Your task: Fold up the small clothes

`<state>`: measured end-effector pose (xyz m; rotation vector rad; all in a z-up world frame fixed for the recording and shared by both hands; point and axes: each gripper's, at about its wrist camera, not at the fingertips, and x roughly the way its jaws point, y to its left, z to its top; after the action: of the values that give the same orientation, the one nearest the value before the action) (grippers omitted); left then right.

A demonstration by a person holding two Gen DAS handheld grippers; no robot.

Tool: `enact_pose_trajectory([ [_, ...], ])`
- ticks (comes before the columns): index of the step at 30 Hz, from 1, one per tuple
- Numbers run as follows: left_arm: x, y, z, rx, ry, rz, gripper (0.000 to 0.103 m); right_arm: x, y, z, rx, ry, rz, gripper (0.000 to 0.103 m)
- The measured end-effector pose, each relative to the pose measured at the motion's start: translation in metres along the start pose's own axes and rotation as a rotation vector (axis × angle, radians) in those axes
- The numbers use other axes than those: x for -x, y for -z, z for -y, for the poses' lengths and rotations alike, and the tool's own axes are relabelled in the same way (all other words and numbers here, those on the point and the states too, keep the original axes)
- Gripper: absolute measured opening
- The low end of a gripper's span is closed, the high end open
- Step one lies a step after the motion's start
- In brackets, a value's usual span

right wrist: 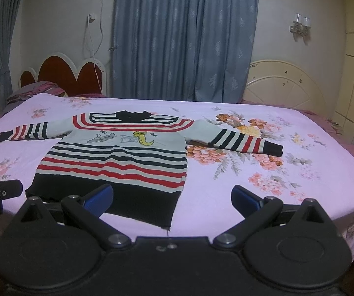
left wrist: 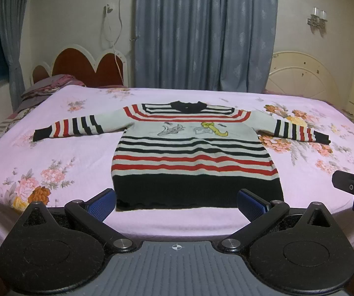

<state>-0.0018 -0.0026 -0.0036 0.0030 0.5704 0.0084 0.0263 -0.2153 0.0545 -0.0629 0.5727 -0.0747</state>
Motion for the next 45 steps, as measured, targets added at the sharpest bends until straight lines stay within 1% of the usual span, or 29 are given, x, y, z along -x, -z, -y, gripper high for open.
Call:
enact_pose_trajectory([
  [19,-0.003,0.0,-0.002,0.014,-0.004,-0.006,0.103,-0.003,0.0,-0.001,0.009,0.001,0.001,0.102],
  [26,-0.014,-0.012,-0.004,-0.012,-0.007,-0.005,0.103,-0.016,-0.007,0.004,-0.007,0.012,-0.001,0.102],
  [31,-0.031,-0.026,-0.01,0.045,0.025,-0.011,0.103,-0.031,-0.012,0.002,-0.014,0.024,-0.005,0.102],
  [32,-0.036,-0.028,-0.011,0.05,0.022,-0.013,0.103,-0.034,-0.014,0.002,-0.016,0.027,-0.005,0.102],
  [35,-0.049,-0.035,-0.013,0.051,0.053,-0.015,0.103,-0.044,-0.018,0.0,-0.016,0.033,-0.006,0.102],
  [38,-0.061,-0.043,-0.014,0.07,0.079,0.004,0.103,-0.056,-0.024,-0.001,-0.022,0.041,-0.007,0.102],
  [40,-0.071,-0.049,-0.014,0.069,0.082,0.009,0.103,-0.064,-0.028,-0.001,-0.024,0.047,-0.005,0.102],
  [45,-0.107,-0.067,-0.009,0.018,0.112,-0.03,0.103,-0.086,-0.041,-0.002,-0.038,0.066,0.004,0.102],
])
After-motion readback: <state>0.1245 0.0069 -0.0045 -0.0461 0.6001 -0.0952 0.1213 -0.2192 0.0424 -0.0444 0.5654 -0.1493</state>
